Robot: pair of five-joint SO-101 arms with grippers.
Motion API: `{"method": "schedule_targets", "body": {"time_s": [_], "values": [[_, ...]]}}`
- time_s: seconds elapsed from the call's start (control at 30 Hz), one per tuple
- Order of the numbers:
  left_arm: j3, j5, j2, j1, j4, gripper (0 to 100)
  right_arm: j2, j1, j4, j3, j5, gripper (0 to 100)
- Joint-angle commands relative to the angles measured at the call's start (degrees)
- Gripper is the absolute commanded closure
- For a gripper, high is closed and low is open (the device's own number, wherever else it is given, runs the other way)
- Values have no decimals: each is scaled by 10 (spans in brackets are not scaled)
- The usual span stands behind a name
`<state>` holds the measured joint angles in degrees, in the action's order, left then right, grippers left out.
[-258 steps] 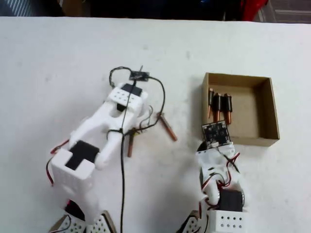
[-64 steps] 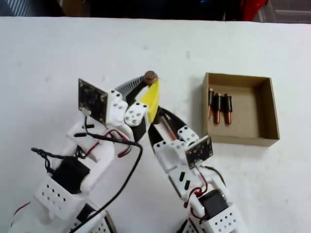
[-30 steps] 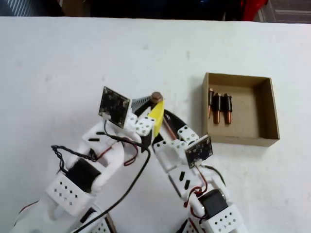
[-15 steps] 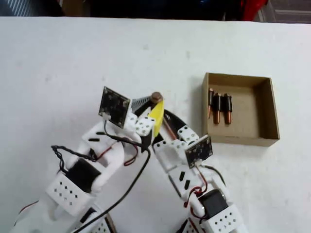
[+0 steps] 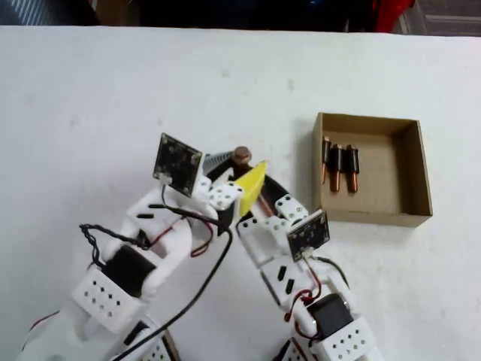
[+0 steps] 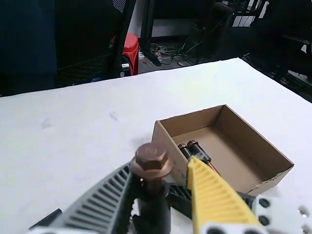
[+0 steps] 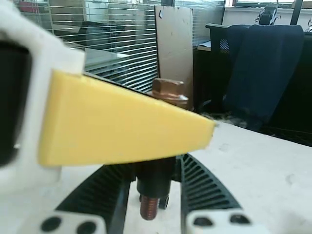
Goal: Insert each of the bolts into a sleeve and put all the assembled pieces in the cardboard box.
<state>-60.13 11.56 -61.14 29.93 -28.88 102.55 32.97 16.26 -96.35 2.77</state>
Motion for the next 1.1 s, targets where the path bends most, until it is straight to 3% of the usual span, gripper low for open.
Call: {"method": "schedule_targets", "body": {"time_s": [0.0,0.6,0.8,0.9,1.03,1.07], "values": [[4,-7,-12,-24,2,812,7,1,0,-4,9,954],[53,-8,-12,-51,4,811,7,1,0,-4,9,954],[94,-7,-12,-95,0,816,7,0,0,-4,9,954],[114,-7,-13,-124,-34,845,7,0,0,-4,9,954],[158,-18,-13,-160,-123,988,7,-14,0,-4,9,954],[166,-32,-13,-167,-141,969,7,-18,0,-4,9,954]]}}
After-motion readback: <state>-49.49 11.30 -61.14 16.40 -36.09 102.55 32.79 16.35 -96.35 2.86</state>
